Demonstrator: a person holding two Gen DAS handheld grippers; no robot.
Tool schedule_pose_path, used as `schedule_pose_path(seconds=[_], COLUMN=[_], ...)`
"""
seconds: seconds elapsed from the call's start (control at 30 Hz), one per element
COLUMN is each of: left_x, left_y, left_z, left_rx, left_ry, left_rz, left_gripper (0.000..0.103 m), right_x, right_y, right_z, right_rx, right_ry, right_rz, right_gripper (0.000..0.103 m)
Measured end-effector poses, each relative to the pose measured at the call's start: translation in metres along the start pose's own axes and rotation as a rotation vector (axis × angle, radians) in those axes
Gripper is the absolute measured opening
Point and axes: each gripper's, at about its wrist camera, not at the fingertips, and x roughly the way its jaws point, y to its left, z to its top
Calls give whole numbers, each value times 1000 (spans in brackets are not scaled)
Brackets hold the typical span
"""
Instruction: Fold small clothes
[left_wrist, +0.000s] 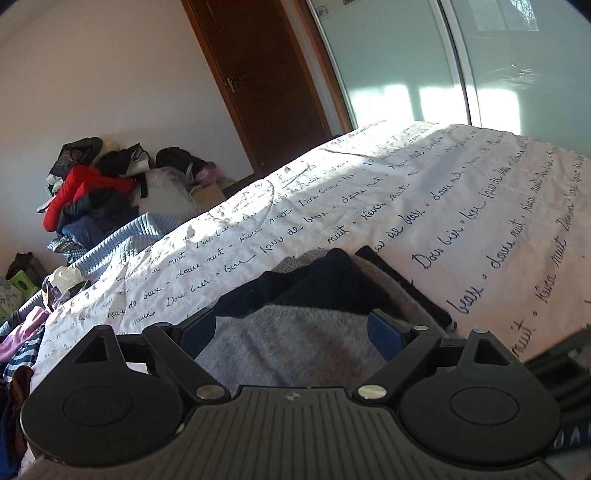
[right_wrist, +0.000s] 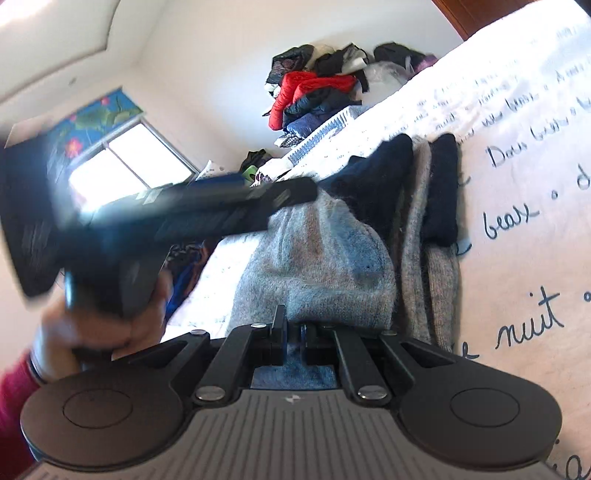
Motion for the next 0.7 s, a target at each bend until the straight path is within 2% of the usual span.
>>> schedule_pose_path(seconds=[0.1, 0.23, 0.3, 0.37, 0.43, 0.57, 0.67, 0.7], left_x=[-14, -26, -30, -33, -32, -23, -16, -13], left_y=[16, 21, 11, -4, -26, -66, -82, -85], left_z=[-20, -38, -43, -47, -50, -55, -54, -53], left_rx=[-36, -53, -11, 54, 139, 294, 347, 348], left_ry=[16, 25, 23, 15, 5, -19, -49, -56], left_rz=[-56, -83, -91, -90, -96, -54, -35, -32], left_gripper=[88, 88, 88, 89, 89, 89, 88, 84], right_x=[4, 5, 4, 3, -1, -6, -8, -8], right_y=[-15, -37, -50, -55, -49, -23, -1, 6], right_z=[7, 12, 13, 17, 23, 35, 38, 38], right_rx=[90, 232, 312, 328, 275, 120, -15, -59], right_ry=[27, 42, 39, 26, 15, 0, 11, 22], right_rz=[42, 95, 128, 137, 110, 61, 22, 19], right_gripper=[7, 8, 9, 9, 9, 9, 9, 9])
